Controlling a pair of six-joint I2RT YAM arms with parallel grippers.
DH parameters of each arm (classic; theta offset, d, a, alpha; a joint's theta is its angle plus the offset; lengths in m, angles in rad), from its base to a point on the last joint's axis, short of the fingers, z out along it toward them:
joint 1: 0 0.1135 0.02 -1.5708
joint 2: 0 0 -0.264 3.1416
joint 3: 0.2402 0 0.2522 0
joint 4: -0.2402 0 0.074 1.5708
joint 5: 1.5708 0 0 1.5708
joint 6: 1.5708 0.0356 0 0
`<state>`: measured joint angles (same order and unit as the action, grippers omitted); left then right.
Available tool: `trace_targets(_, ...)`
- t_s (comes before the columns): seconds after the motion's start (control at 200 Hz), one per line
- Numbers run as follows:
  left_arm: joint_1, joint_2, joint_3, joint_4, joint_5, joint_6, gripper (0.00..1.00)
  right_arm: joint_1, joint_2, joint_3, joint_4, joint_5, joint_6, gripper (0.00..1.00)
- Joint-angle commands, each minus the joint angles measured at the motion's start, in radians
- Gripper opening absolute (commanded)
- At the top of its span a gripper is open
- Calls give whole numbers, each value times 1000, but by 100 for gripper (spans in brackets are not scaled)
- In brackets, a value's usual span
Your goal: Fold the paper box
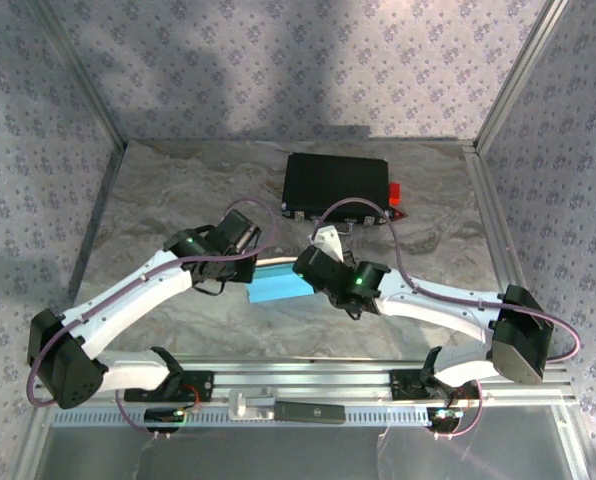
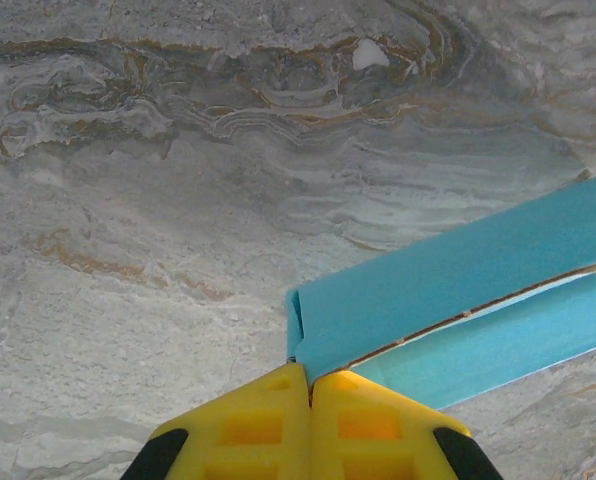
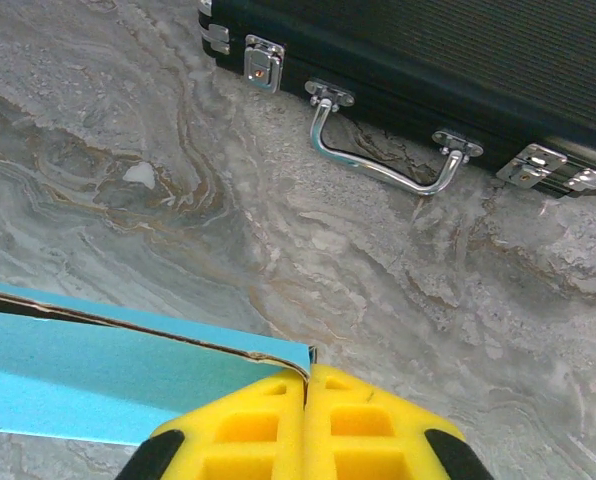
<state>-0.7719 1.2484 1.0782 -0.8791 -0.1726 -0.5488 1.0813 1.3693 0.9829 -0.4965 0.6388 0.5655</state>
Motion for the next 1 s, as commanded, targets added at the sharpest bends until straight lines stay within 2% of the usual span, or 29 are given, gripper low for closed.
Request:
trace_targets(0.0,-4,-21,-19,106,64,-39,0,27,-1,-1,38,-1,28,0)
trace_targets(0.385,-19,-93,-130,195,46,-36,0,40,-21,-39,74,24,28,0)
trace_targets(0.71,-49,-84,-114,173,-17,12,0,40,-30,-59,94,30,10,0)
trace_targets(0.994,-91,-112,-196,271,-71,11,0,40,-43,-104,148,30,-10,0)
